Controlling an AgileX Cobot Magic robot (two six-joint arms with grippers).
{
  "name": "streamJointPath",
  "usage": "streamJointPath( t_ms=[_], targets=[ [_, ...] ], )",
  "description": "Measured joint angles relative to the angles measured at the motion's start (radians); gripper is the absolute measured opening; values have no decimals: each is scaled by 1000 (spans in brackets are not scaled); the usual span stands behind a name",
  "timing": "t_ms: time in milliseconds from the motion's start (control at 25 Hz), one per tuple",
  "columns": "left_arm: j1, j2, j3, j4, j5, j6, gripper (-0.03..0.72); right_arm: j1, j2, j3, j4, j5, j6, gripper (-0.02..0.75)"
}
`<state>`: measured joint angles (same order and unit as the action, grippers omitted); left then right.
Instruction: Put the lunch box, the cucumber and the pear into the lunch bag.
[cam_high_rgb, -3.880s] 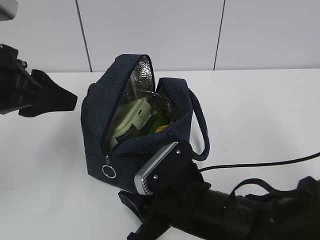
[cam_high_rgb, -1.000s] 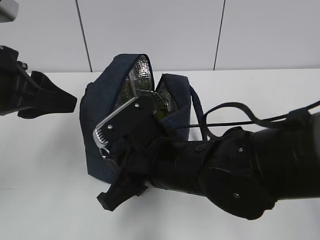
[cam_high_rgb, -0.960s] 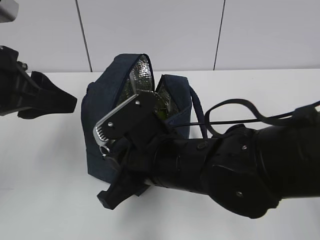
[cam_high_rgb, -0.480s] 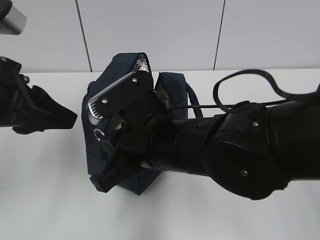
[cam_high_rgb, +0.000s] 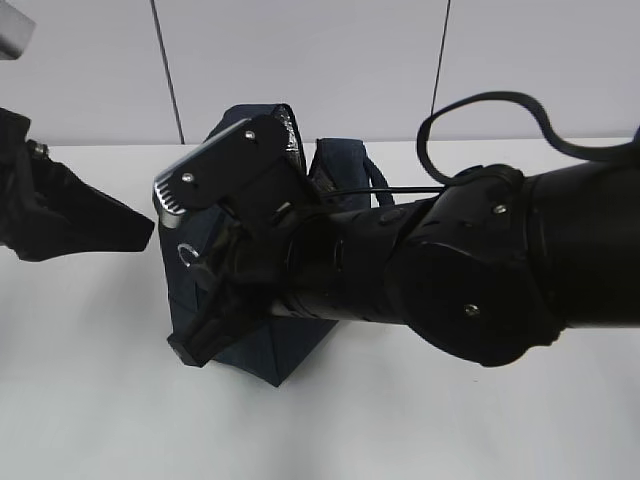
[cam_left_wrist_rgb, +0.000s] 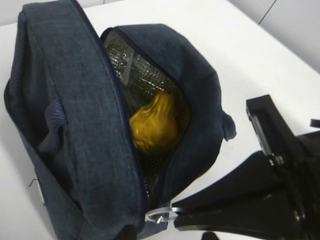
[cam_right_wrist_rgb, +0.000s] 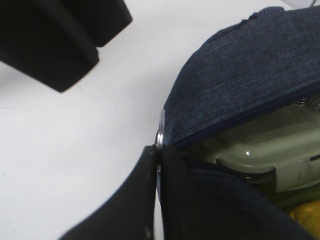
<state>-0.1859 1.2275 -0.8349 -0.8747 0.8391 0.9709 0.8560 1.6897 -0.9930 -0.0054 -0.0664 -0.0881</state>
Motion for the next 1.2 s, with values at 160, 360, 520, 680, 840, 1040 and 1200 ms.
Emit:
streamJointPath(
  t_ms=[160,360,520,680,840,1040,1200],
  targets=[
    [119,38,38,-136,44,177,241,0,0,0,0,16,-3,0],
    [141,124,66,-320,52,405,241,0,0,0,0,20,-4,0],
    [141,202,69,-401,43,524,241,0,0,0,5,20,-4,0],
    [141,249,71,-418,14,557,241,0,0,0,5,24,-4,0],
    [141,272,71,-439,3,576,241,0,0,0,5,24,-6,0],
    [141,318,71,-492,12,609,241,0,0,0,5,24,-6,0],
    [141,354,71,-518,41,622,235,0,0,0,5,26,-6,0]
  ],
)
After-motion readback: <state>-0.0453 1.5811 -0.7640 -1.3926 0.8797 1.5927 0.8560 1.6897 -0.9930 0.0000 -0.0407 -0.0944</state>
